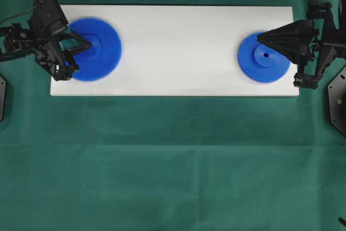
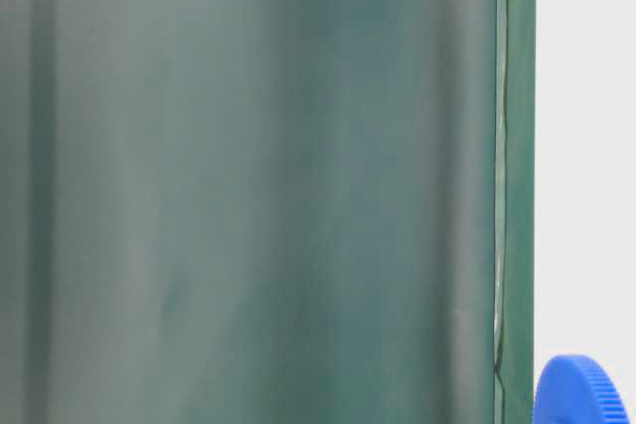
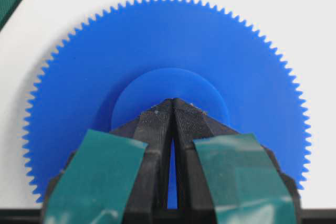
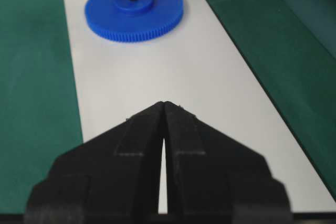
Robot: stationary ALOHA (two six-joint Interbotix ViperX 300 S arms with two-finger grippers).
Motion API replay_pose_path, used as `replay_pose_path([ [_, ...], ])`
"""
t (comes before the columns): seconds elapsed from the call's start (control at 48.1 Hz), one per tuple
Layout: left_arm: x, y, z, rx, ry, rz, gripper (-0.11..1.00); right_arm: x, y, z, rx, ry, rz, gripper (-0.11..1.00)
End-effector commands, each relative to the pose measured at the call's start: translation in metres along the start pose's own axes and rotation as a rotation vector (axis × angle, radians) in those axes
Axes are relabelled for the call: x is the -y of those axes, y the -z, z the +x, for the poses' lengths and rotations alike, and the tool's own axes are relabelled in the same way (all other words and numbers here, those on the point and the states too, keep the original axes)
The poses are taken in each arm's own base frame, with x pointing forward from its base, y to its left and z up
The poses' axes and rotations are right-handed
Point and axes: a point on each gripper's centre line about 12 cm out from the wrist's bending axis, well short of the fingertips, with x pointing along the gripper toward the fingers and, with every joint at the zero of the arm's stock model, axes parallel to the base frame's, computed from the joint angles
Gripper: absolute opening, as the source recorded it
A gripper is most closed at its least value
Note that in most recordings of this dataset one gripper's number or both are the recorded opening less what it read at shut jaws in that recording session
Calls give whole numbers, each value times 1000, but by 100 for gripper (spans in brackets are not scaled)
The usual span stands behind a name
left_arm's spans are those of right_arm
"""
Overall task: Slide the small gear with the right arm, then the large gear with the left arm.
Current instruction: 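Lower the closed left gripper onto the large blue gear's hub, then slide the large gear right toward the small gear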
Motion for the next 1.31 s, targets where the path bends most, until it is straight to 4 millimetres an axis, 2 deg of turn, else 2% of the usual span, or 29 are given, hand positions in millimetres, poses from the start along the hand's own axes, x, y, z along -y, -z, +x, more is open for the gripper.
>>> replay_pose_path([
  [0.0, 0, -4, 2, 8, 1, 3, 0, -3, -11, 2, 31, -14, 1, 50],
  [0.561, -1, 10, 7, -98, -7, -1, 0, -7, -10, 2, 28, -29, -1, 50],
  [0.811, 3, 5, 13, -108, 2, 7, 0, -7, -11, 2, 29, -31, 0, 50],
  [0.915, 12, -2, 30, -119, 22, 27, 0, -8, -13, 2, 34, -32, 0, 50],
  [1.019, 26, -16, 57, -122, 48, 58, 0, -8, -12, 3, 32, -32, 1, 50],
  [1.102, 40, -34, 86, -107, 71, 79, 0, -9, -13, 2, 34, -38, -2, 50],
  [1.289, 73, -77, 133, -35, 121, 113, 0, -13, -14, 3, 35, -55, -8, 50],
])
